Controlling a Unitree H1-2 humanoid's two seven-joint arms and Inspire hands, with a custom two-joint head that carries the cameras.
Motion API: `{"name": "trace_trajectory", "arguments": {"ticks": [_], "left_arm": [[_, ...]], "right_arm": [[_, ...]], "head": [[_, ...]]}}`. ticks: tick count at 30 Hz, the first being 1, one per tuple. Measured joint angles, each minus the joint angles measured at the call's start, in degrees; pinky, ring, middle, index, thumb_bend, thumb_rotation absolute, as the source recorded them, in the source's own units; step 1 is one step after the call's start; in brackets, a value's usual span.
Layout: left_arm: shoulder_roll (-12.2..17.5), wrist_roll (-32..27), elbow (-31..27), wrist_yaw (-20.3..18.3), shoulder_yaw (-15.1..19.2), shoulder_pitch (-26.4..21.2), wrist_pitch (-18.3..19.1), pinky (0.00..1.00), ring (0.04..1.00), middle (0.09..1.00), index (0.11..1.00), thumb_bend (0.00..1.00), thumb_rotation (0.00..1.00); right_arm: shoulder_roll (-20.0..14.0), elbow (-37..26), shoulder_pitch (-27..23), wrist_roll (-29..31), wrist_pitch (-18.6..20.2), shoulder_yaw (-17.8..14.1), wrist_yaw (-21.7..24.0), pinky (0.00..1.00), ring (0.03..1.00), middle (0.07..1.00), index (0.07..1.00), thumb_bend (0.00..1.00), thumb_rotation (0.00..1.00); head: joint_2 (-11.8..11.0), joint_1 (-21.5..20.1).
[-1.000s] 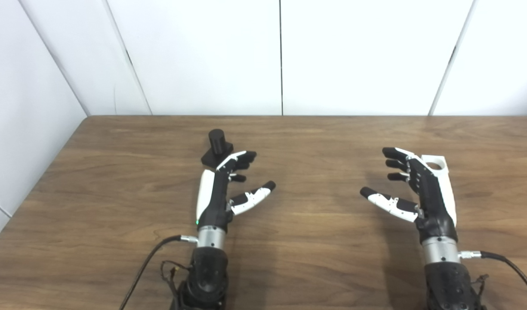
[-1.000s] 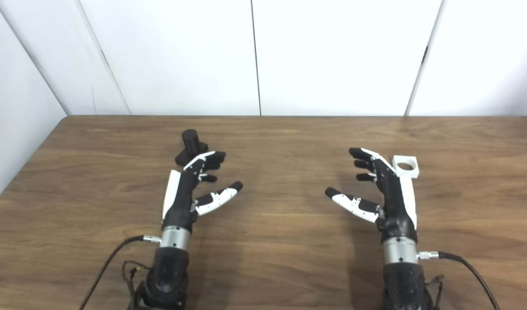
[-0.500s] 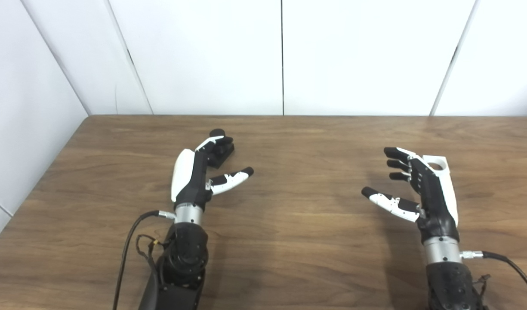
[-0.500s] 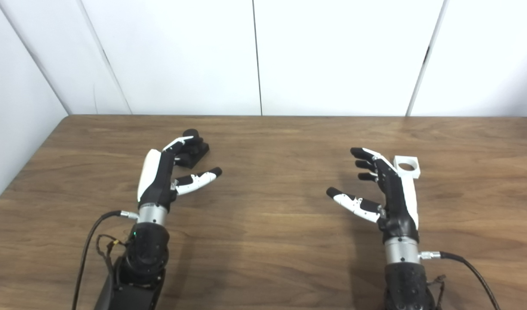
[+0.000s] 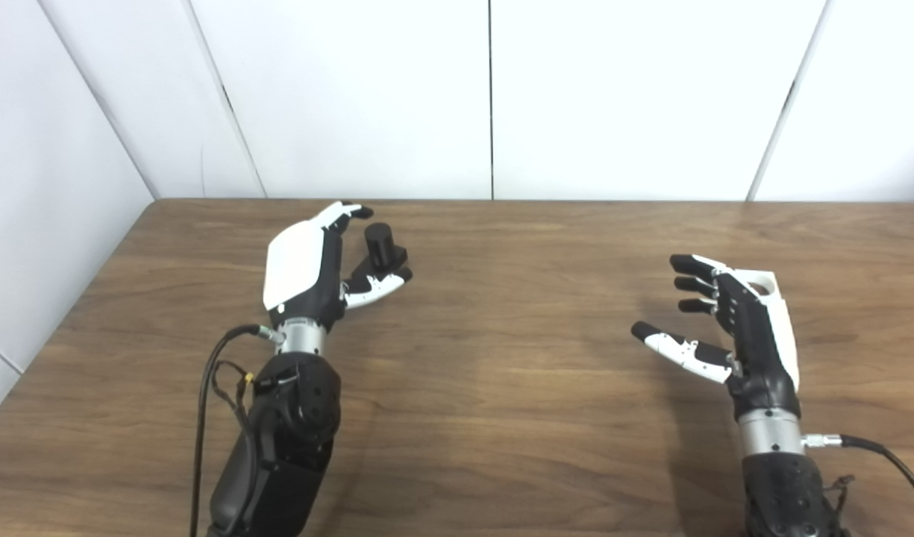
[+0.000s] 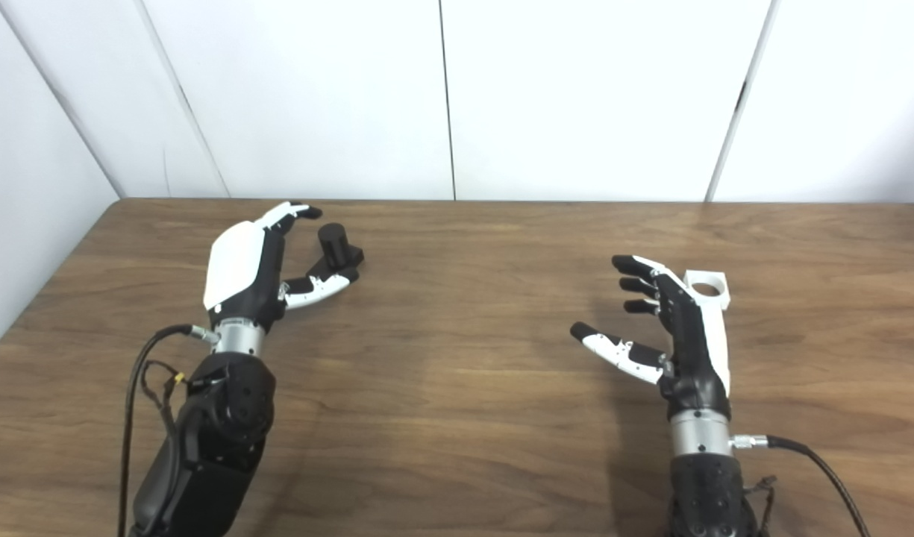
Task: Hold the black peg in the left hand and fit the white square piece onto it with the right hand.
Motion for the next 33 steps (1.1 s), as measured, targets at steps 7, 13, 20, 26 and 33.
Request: {"name": "trace_trajectory", "arguments": {"ticks": [7, 13, 20, 26, 33], "left_arm": [[1.2, 4.9, 2.4, 0.0, -1.1, -2.7, 2.4, 0.91, 0.955, 0.93, 0.762, 0.78, 0.42], [2.4, 7.0, 6.8, -0.1, -2.0, -5.4, 3.8, 0.92, 0.967, 0.944, 0.741, 0.81, 0.43], [2.7, 7.3, 11.7, 2.2, -2.8, -6.8, 3.7, 0.95, 0.981, 0.949, 0.713, 0.87, 0.53], [2.8, 9.4, 13.9, -0.6, -3.8, -8.0, 6.4, 1.0, 1.0, 0.983, 0.681, 0.95, 0.6], [3.0, 14.6, 12.7, -14.5, -2.6, -11.5, 6.5, 0.97, 1.0, 0.968, 0.666, 0.98, 0.5]], "right_arm": [[0.0, 0.0, 0.0, -0.1, 0.0, -0.1, -0.3, 0.64, 0.735, 0.769, 0.728, 0.69, 0.03], [0.0, 0.2, 0.0, -0.1, 0.0, -0.1, -0.4, 0.64, 0.737, 0.772, 0.729, 0.69, 0.04], [0.1, 0.2, 0.0, 0.0, 0.0, 0.0, -0.4, 0.66, 0.744, 0.775, 0.732, 0.68, 0.03], [0.1, 0.1, 0.0, -0.1, 0.0, 0.0, -0.4, 0.65, 0.739, 0.768, 0.728, 0.68, 0.06], [0.1, 0.1, 0.1, -0.1, 0.0, 0.0, -0.4, 0.66, 0.753, 0.77, 0.728, 0.67, 0.05]], "head": [[0.0, -0.3], [0.1, -0.4], [0.3, -1.1], [0.4, -1.1], [0.4, -0.7]]}}
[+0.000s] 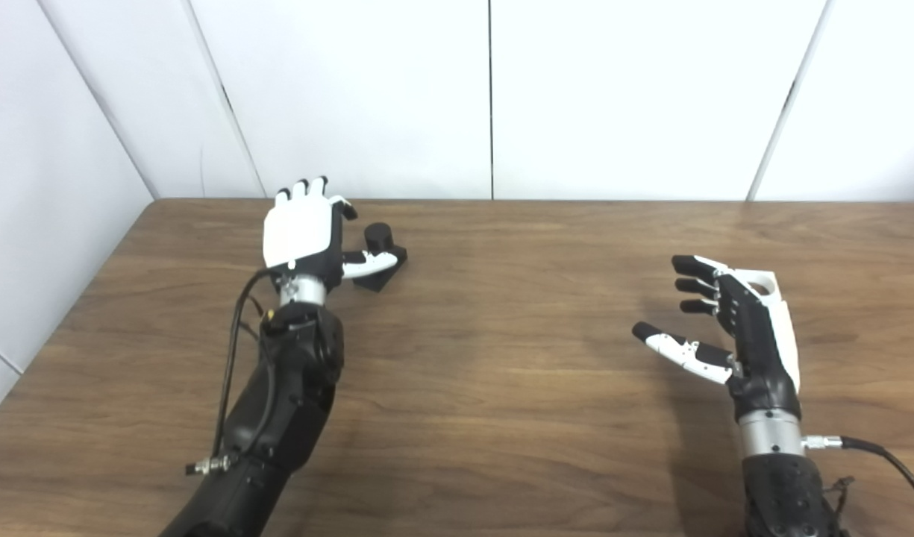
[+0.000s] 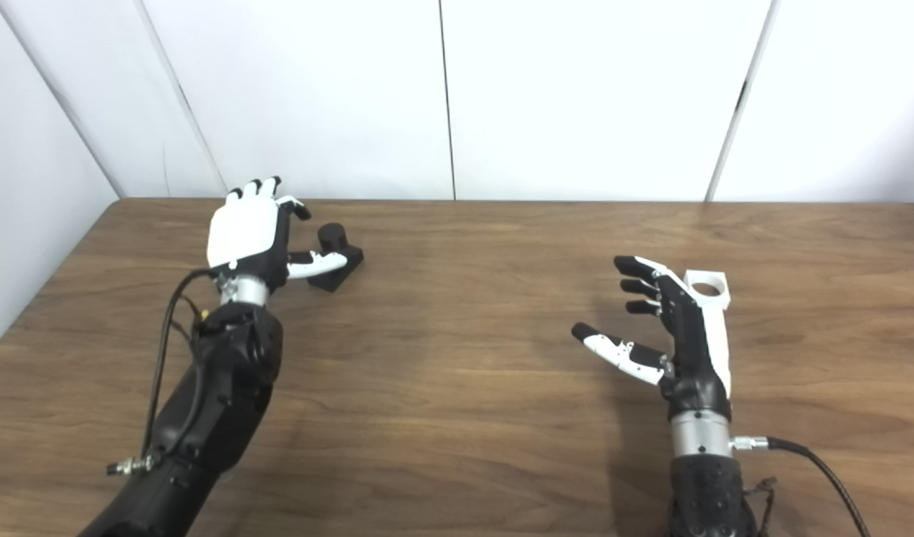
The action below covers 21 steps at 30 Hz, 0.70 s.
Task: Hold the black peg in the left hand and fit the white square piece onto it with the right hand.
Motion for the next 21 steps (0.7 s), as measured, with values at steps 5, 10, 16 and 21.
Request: {"name": "trace_trajectory", "arguments": {"ticks": [5, 10, 16, 21], "left_arm": [[1.6, 3.9, -1.0, -9.4, 0.8, -5.5, 0.0, 0.99, 1.0, 0.975, 0.672, 0.98, 0.51], [4.2, 5.4, -1.0, -15.6, -0.1, -9.2, 0.0, 1.0, 1.0, 0.965, 0.648, 0.97, 0.49], [5.1, 7.6, -0.1, -23.9, -0.4, -9.5, 0.0, 1.0, 0.978, 0.908, 0.582, 0.93, 0.41], [5.9, 9.4, 0.0, -27.8, -1.3, -9.7, 0.0, 0.93, 0.914, 0.839, 0.575, 0.94, 0.41]], "right_arm": [[0.3, 0.0, 0.0, 0.0, 0.0, 0.1, 0.0, 0.66, 0.762, 0.78, 0.732, 0.67, 0.06], [0.4, 0.0, 0.0, -0.4, 0.0, 0.3, -0.1, 0.67, 0.75, 0.773, 0.732, 0.67, 0.07], [0.4, 0.0, 0.0, -0.9, 0.0, 0.2, -0.5, 0.65, 0.743, 0.772, 0.729, 0.67, 0.05], [0.4, 0.2, 0.0, -0.9, 0.0, 0.1, -0.6, 0.64, 0.74, 0.774, 0.73, 0.67, 0.05]], "head": [[-0.2, -0.2], [-0.2, -0.2], [0.0, -0.4], [0.0, -0.4]]}}
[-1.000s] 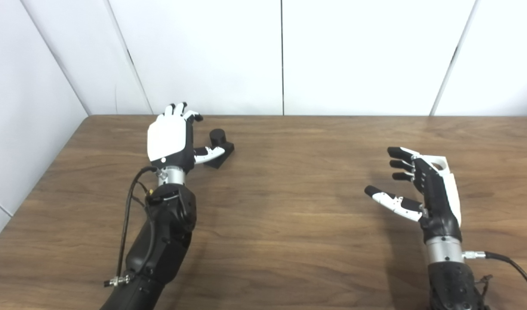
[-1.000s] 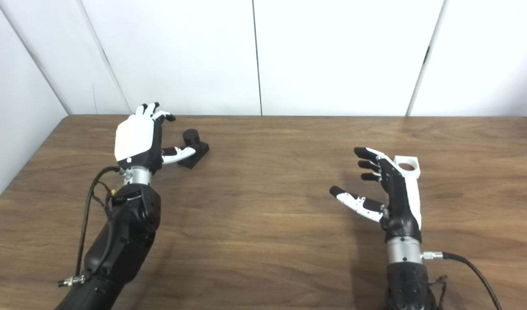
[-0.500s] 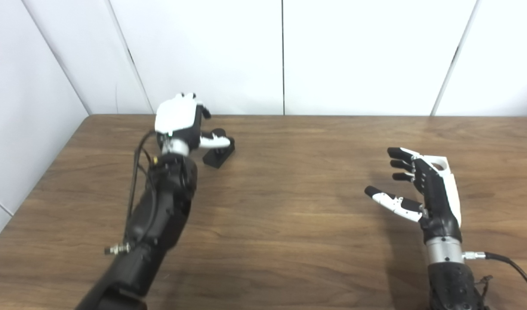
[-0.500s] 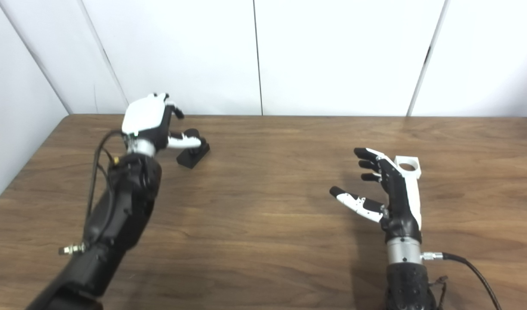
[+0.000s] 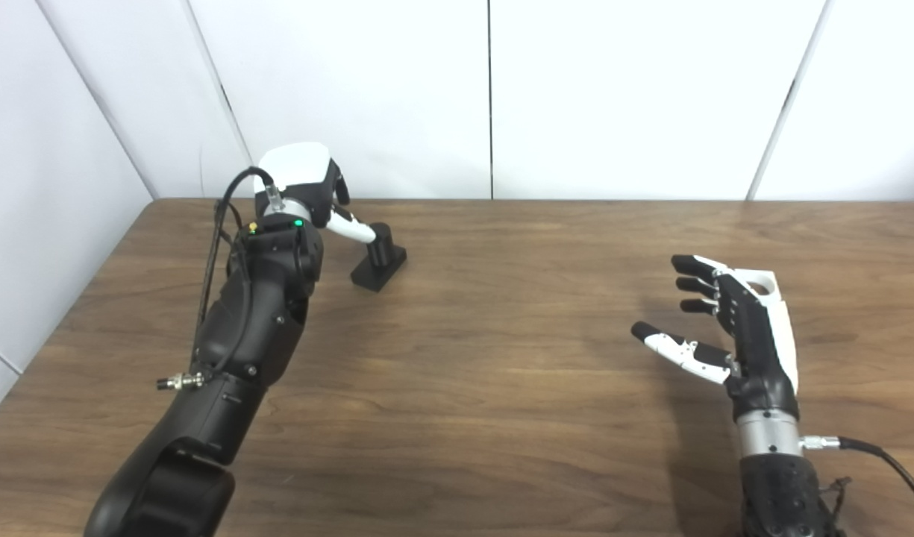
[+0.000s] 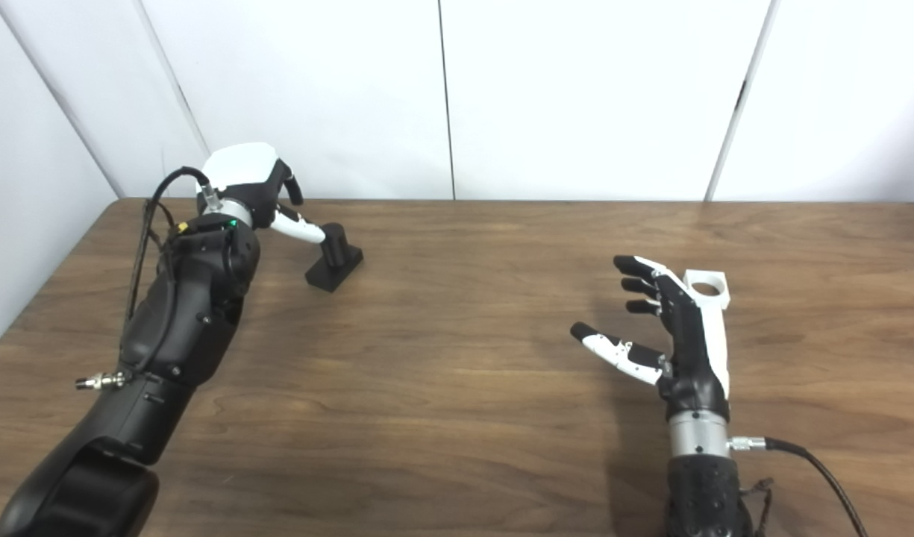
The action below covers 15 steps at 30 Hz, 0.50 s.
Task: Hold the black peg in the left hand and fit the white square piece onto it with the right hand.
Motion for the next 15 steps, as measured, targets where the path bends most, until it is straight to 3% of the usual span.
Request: {"name": "trace_trajectory", "arguments": {"ticks": [4, 10, 15], "left_arm": [[0.3, 1.8, 0.6, -2.2, -1.2, 0.0, -0.1, 0.88, 0.886, 0.825, 0.561, 0.93, 0.43], [0.2, 2.9, 1.2, -4.0, -0.9, 0.0, -0.1, 0.94, 0.896, 0.823, 0.555, 0.9, 0.42], [0.1, 2.9, 1.6, -4.5, -0.9, 0.0, -0.1, 0.98, 0.909, 0.842, 0.604, 0.89, 0.47]], "right_arm": [[0.0, 0.0, 0.0, 0.1, 0.0, -0.1, 0.0, 0.65, 0.734, 0.771, 0.727, 0.68, 0.05], [0.0, 0.0, 0.0, 0.1, 0.0, -0.4, 0.0, 0.65, 0.735, 0.77, 0.725, 0.69, 0.05], [0.0, 0.0, 0.0, 0.1, 0.0, -0.5, 0.0, 0.65, 0.728, 0.766, 0.722, 0.69, 0.04]], "head": [[0.3, -0.1], [0.4, 0.0], [0.4, 0.0]]}}
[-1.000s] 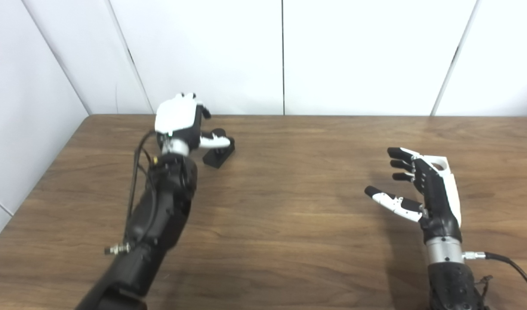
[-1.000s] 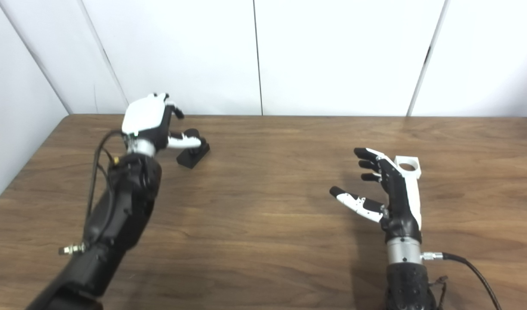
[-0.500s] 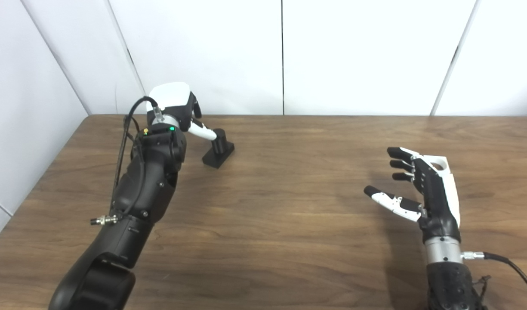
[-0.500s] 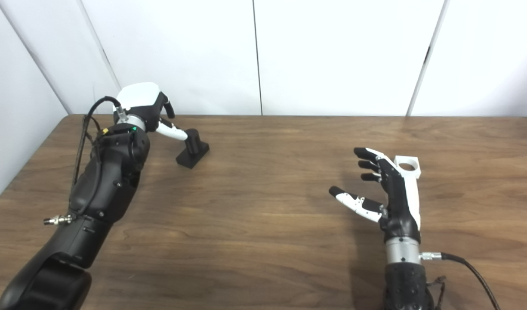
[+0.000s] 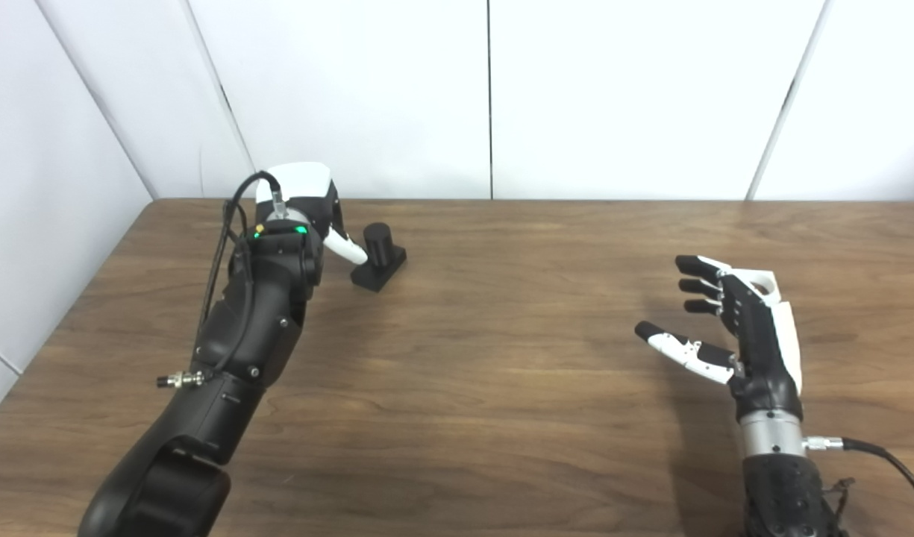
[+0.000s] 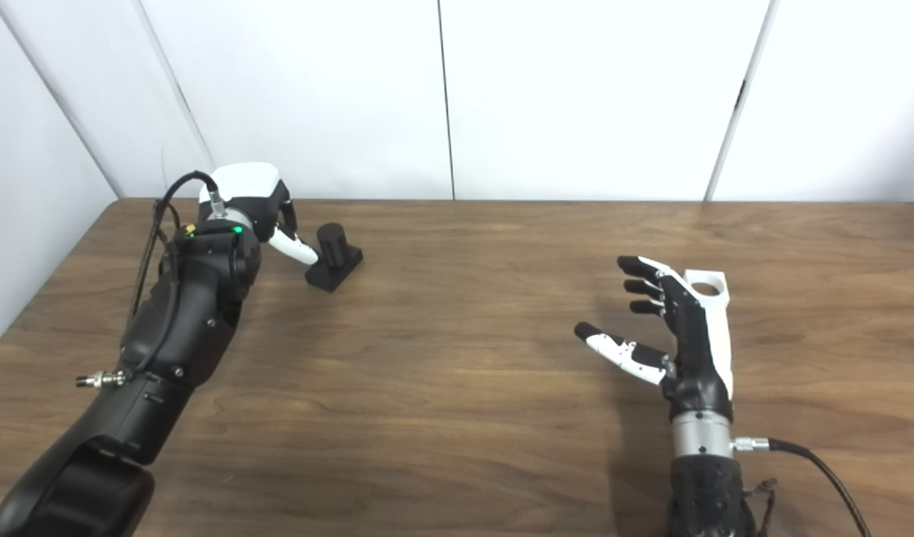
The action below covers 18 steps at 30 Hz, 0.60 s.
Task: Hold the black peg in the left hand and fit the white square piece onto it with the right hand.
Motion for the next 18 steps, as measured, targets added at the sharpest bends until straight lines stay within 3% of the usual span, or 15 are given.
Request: {"name": "trace_trajectory", "arguments": {"ticks": [4, 7, 13, 18], "left_arm": [[-0.4, 0.5, 1.3, 0.0, 0.1, 0.1, 0.0, 0.99, 0.912, 0.849, 0.625, 0.89, 0.5], [-1.0, 0.7, 1.4, 1.4, 0.4, 0.6, 0.0, 0.94, 0.895, 0.828, 0.563, 0.88, 0.54], [-3.8, 1.7, 1.6, 2.5, 1.2, 3.5, 0.0, 0.93, 0.883, 0.821, 0.59, 0.9, 0.64], [-5.3, 2.3, 2.6, 2.6, 1.1, 4.7, 0.0, 0.99, 0.905, 0.834, 0.626, 0.91, 0.67]], "right_arm": [[0.0, 0.0, 0.0, 0.0, 0.0, 0.0, 0.0, 0.65, 0.728, 0.769, 0.727, 0.69, 0.05], [0.1, 0.0, 0.0, 0.0, 0.0, 0.1, -0.1, 0.65, 0.733, 0.77, 0.727, 0.68, 0.05], [0.1, 0.0, 0.0, -0.4, 0.0, 0.1, -0.1, 0.65, 0.73, 0.768, 0.726, 0.68, 0.06], [0.3, -0.1, 0.0, -0.6, 0.1, 0.1, -0.1, 0.65, 0.723, 0.764, 0.722, 0.69, 0.06]], "head": [[0.0, -0.3], [0.1, -0.6], [0.2, -0.7], [0.4, -0.7]]}}
